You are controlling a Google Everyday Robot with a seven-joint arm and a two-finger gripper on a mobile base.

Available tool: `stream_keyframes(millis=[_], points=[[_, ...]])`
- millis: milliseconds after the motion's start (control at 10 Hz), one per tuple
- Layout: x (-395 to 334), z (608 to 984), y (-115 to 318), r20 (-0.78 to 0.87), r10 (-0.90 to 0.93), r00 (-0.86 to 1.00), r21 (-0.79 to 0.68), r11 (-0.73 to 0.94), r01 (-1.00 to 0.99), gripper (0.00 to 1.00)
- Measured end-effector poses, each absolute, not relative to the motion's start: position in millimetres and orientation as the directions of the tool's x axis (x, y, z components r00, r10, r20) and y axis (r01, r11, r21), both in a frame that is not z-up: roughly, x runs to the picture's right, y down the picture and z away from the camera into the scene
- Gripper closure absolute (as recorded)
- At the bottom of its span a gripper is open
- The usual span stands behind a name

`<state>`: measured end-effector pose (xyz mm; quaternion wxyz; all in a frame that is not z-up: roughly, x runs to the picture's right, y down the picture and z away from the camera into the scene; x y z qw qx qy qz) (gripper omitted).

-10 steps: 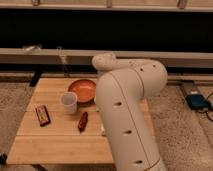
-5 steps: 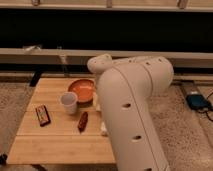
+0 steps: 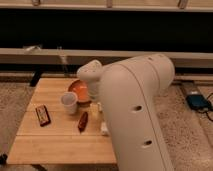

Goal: Wipe the white sponge on the table

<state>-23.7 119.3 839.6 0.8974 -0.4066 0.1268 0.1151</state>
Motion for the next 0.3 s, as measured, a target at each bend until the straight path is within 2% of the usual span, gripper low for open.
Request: stream_keyframes(millis=[300], points=[[-27.2,837.4,122.6,-0.213,0.038,0.976,-0.739,0.648,-0.186,0.2]])
